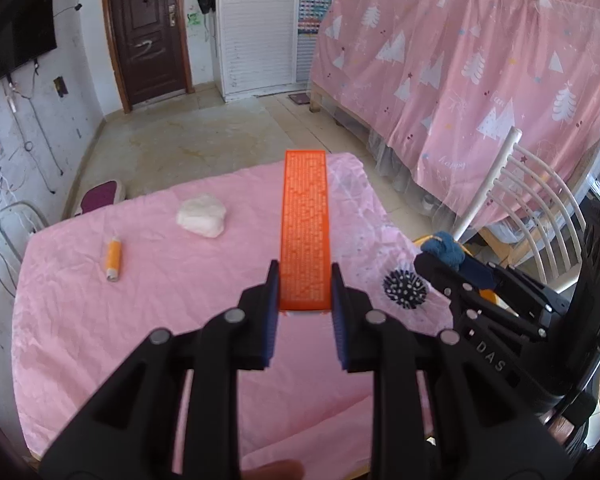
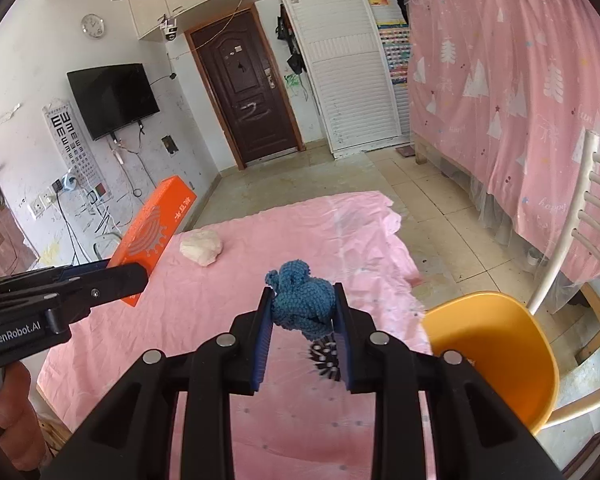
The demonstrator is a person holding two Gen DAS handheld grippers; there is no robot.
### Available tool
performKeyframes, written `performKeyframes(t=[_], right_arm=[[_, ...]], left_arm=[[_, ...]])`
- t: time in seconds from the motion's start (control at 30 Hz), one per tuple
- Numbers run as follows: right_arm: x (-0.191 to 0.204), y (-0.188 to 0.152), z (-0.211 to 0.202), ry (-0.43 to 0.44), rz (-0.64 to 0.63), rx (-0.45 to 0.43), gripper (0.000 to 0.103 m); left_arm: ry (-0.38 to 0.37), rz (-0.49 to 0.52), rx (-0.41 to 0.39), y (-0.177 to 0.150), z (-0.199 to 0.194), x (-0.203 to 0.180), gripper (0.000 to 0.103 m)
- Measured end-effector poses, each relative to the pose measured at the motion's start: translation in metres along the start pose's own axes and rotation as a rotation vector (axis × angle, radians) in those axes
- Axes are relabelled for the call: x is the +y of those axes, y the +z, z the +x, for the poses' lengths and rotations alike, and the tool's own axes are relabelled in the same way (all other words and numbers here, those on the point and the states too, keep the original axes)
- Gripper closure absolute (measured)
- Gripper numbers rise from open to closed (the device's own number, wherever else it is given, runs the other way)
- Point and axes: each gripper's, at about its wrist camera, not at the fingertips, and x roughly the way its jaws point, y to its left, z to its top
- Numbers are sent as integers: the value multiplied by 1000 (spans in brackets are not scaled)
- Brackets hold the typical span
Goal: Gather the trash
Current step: 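Carry the orange box and blue yarn over the orange bin and open both grippers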
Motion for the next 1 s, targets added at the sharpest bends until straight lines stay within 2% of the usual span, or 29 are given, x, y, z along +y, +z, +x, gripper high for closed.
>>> performKeyframes(t=[0.27,0.6,0.87,1.0], right_arm=[[-37,1,-17,-46,57,-39,85],[-89,-3,-31,-204,115,-81,85],[-127,-11,-28,-304,137,-75,85],[-145,-16,-20,-324,172,-50,85]], left_arm=[[-19,67,26,4,14,-39,81],[-158,162,18,11,37,-94,81],[-256,191,59,20,69,-131,81],[-288,209,88,19,83,-146,81]])
